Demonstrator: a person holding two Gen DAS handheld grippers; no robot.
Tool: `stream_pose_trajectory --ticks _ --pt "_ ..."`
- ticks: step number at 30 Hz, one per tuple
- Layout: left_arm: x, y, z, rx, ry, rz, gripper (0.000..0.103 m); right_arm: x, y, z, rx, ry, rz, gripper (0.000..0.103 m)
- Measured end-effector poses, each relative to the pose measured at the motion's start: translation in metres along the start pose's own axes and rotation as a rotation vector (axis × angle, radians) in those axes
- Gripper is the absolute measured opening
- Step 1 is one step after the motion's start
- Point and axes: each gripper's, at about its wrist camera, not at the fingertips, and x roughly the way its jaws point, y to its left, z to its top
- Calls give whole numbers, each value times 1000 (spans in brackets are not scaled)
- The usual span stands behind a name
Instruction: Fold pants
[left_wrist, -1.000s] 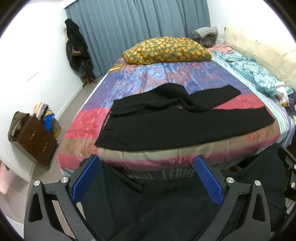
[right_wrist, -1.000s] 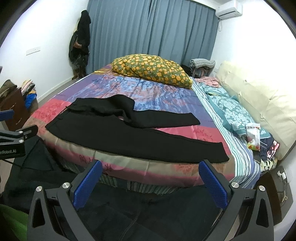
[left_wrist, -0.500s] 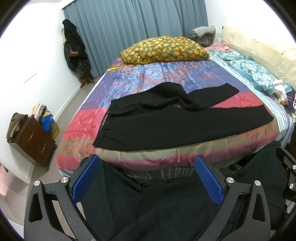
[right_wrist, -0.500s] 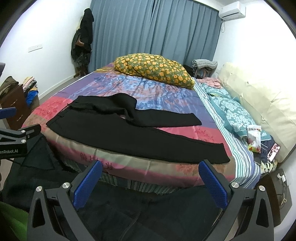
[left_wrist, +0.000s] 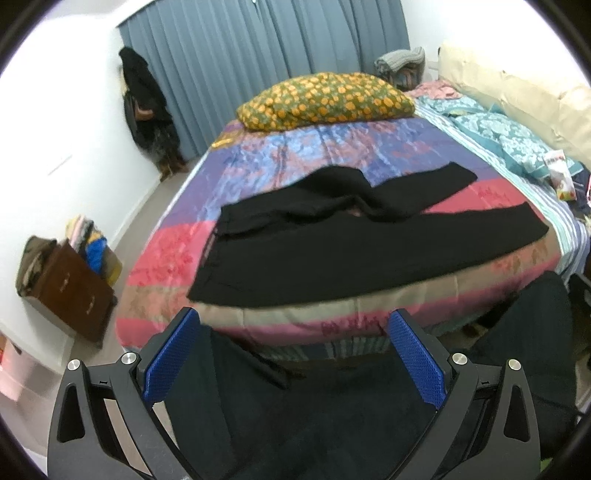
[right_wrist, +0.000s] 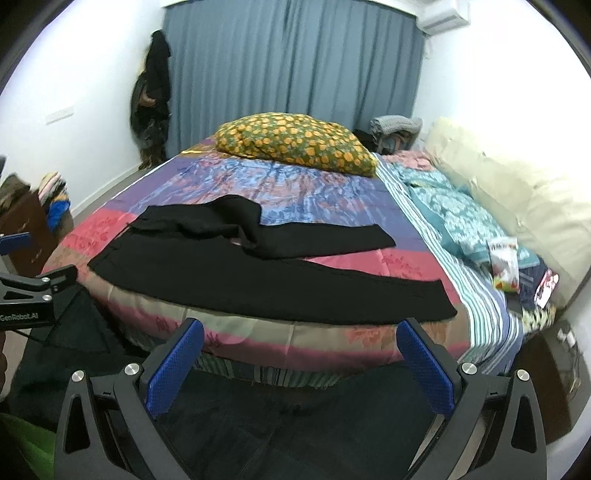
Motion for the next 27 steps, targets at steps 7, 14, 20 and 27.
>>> stream_pose_trajectory --ticks 7,14,20,27 --pt "-10 -7 47 -13 -49 -101 102 -19 -18 47 83 -151 20 103" --pt "-25 -7 70 -92 -118 -164 102 -35 -2 79 78 -319 108 103" --pt "21 -12 58 -79 -11 -104 102 13 7 63 72 -161 183 103" --pt "83 -22 81 -34 20 -41 102 125 15 29 -45 117 172 103"
